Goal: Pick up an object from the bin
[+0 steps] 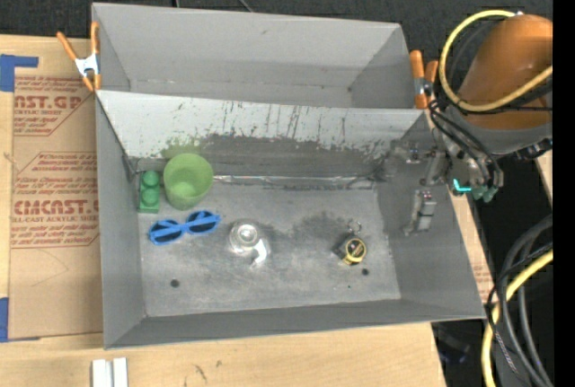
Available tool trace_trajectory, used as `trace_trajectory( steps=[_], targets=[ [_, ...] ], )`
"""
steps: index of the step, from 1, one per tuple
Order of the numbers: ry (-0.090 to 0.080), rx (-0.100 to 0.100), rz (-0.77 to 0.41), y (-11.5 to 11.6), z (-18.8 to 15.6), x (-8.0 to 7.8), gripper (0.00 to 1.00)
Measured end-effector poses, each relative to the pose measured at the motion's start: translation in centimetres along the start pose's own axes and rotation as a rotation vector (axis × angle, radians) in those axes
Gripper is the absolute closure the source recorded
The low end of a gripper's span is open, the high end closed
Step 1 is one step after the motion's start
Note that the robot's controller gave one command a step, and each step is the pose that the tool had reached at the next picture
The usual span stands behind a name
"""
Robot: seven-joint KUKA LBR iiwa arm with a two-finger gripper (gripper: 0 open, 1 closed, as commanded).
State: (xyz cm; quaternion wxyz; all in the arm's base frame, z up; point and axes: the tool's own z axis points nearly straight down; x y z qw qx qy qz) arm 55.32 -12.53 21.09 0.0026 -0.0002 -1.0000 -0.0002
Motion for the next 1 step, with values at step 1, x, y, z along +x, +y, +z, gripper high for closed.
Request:
trace_trajectory(
  steps=[1],
  targets=[
    [0.003,-0.002,-0.101,0.74,11.53,3.72,0.00]
  ],
)
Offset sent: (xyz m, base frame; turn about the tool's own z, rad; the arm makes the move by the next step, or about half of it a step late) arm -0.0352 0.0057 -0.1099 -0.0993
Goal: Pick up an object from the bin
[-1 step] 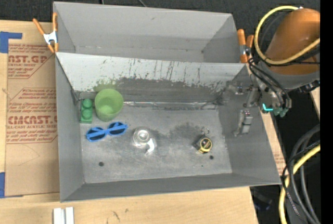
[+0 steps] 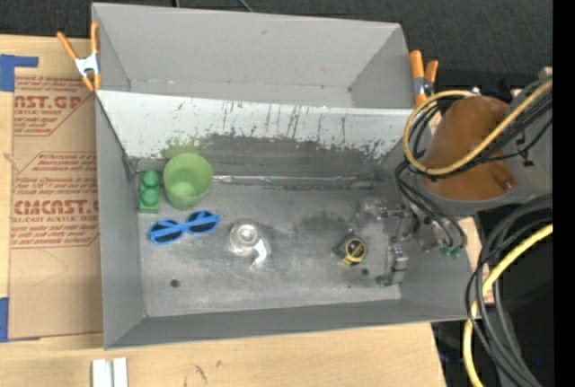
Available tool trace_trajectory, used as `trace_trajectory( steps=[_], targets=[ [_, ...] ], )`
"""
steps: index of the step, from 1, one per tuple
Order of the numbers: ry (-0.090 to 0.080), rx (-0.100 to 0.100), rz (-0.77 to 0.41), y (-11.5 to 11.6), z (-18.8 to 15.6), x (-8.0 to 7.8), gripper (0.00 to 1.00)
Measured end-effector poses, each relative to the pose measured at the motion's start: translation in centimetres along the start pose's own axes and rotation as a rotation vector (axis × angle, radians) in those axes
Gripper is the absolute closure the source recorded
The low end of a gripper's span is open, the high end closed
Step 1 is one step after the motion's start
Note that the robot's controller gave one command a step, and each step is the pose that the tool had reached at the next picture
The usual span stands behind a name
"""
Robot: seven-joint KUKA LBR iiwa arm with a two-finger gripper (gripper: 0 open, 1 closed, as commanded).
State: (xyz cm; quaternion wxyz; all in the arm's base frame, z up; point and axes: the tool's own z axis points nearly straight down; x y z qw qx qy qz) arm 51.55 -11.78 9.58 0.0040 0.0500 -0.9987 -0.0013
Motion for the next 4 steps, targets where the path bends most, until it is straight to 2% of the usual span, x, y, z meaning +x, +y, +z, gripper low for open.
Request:
trace_trajectory(
  steps=[1,2,3,4],
  targets=[
    [-0.006,0.001,-0.059,1.9,2.8,-0.6,0.00],
    [-0.007,0.003,-0.058,1.8,2.6,-0.6,1.00],
    [-0.014,0.005,-0.086,3.3,-10.0,1.8,1.00],
    [-0.011,0.007,-0.563,1.3,-15.5,0.7,1.00]
  ],
)
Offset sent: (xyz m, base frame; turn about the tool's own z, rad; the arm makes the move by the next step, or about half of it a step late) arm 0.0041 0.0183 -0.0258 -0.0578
